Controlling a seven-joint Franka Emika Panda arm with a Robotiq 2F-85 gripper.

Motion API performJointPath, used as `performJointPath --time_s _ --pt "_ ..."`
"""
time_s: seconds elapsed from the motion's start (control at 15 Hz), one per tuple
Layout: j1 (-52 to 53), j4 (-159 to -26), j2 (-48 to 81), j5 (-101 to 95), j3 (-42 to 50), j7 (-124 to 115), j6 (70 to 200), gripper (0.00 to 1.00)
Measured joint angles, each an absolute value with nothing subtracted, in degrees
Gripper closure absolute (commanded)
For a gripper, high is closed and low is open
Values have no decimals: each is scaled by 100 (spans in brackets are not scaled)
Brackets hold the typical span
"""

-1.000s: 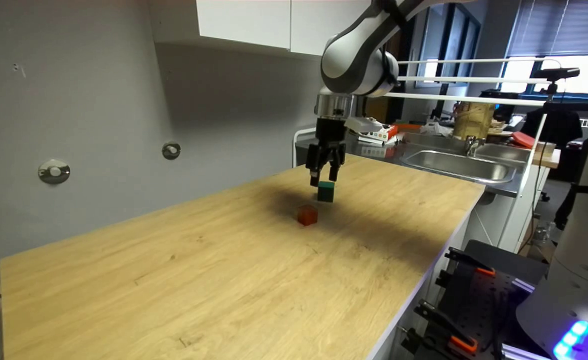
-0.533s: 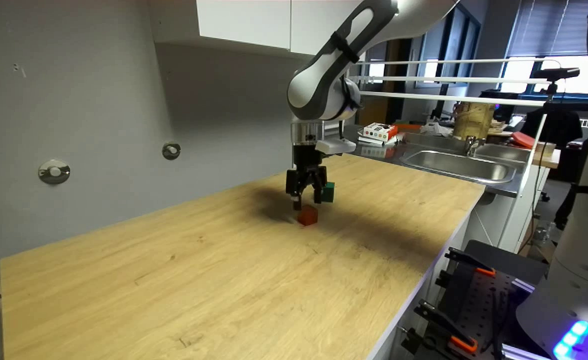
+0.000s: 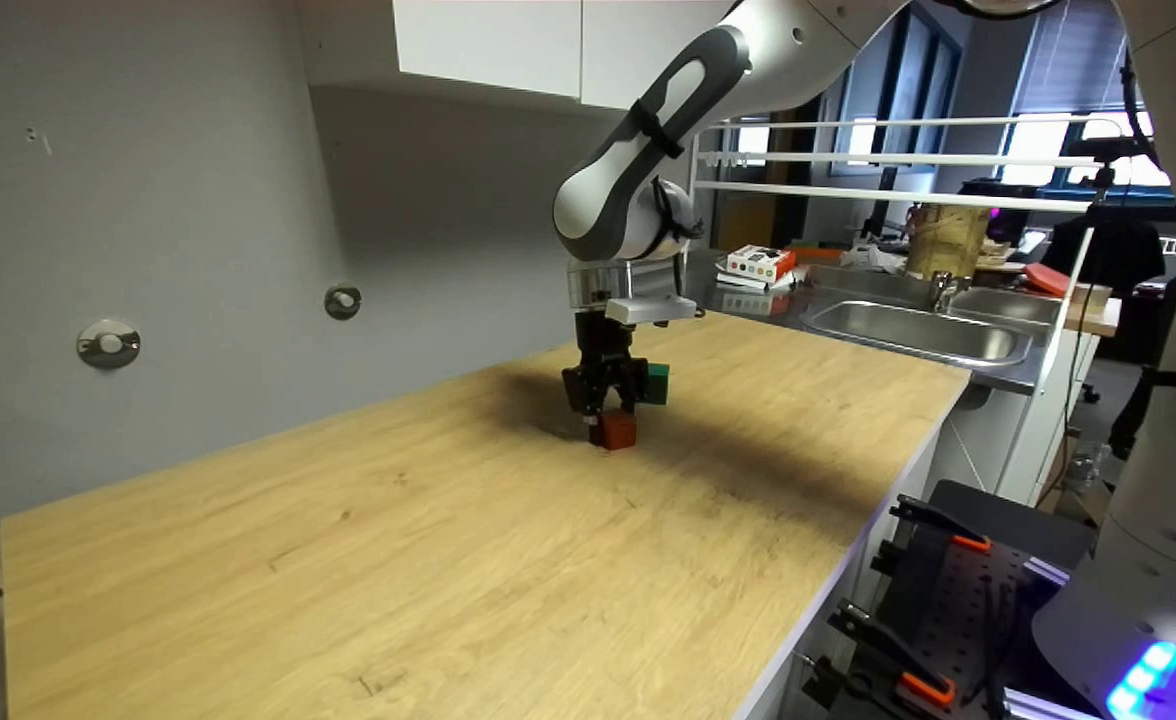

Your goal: Put the orange block on top of the green block

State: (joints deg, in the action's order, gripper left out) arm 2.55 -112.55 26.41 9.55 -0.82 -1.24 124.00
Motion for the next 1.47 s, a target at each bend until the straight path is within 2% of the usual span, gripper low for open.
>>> performJointPath --time_s 0.13,0.4,1.47 --pt "252 -11139 2631 954 -82 -239 12300 79" --pt "276 -10991 2619 939 -82 -382 12281 81" --pt "-512 -10488 2031 925 255 -358 12227 81"
